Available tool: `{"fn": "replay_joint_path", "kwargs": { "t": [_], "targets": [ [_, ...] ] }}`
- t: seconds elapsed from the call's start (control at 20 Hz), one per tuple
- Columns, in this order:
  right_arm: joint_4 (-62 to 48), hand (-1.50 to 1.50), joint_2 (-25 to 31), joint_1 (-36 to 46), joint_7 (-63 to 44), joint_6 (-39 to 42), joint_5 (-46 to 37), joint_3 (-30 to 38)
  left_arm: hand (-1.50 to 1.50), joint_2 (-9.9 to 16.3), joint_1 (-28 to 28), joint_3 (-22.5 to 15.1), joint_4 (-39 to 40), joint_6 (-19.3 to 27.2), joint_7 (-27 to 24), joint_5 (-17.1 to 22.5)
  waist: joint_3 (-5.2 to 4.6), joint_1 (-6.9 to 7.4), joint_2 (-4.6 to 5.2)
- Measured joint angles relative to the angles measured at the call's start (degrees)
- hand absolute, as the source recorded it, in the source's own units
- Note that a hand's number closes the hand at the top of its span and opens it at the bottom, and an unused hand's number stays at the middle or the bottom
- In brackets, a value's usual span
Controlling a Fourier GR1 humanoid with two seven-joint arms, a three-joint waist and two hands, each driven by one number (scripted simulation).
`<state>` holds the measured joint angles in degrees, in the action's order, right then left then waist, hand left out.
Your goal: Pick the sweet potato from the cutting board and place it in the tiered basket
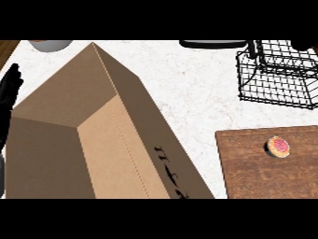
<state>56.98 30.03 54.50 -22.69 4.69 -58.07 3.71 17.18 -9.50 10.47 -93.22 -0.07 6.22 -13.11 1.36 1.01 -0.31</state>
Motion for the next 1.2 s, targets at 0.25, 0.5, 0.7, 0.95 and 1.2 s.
{"fn": "replay_joint_path", "kwargs": {
  "t": [0.25, 0.5, 0.7, 0.95, 1.2],
  "targets": [
    [-4.41, -1.5, -1.31, -0.84, 1.71, 0.08, 4.43, 4.07, 0.0, -0.37, -0.02, 0.08, -0.2, -0.27, -0.08, -0.37, 0.05, -0.09, -0.06],
    [-7.87, -1.5, -1.95, -1.92, 2.4, 0.17, 7.98, 7.77, 0.0, -0.87, -0.41, 0.28, -0.01, -0.09, -0.27, -0.91, 0.09, -0.42, -0.2],
    [-9.14, -1.5, -2.06, -2.65, 5.52, -3.58, 10.71, 11.16, 0.0, -1.05, -0.24, 0.51, -0.19, -0.39, -0.31, -0.89, 0.05, -0.31, -0.18],
    [-8.69, -1.5, -2.36, -1.77, 7.9, -8.38, 13.41, 14.54, 0.0, -1.04, -0.17, 1.31, 0.52, -0.91, -0.97, -0.58, 0.1, -0.48, -0.31],
    [-7.19, -1.5, -0.52, -0.47, 7.37, -10.88, 14.97, 17.29, 0.0, -1.04, 0.56, 1.68, 0.23, -1.49, -0.98, -0.71, -0.01, -0.73, -0.52]
  ]
}}
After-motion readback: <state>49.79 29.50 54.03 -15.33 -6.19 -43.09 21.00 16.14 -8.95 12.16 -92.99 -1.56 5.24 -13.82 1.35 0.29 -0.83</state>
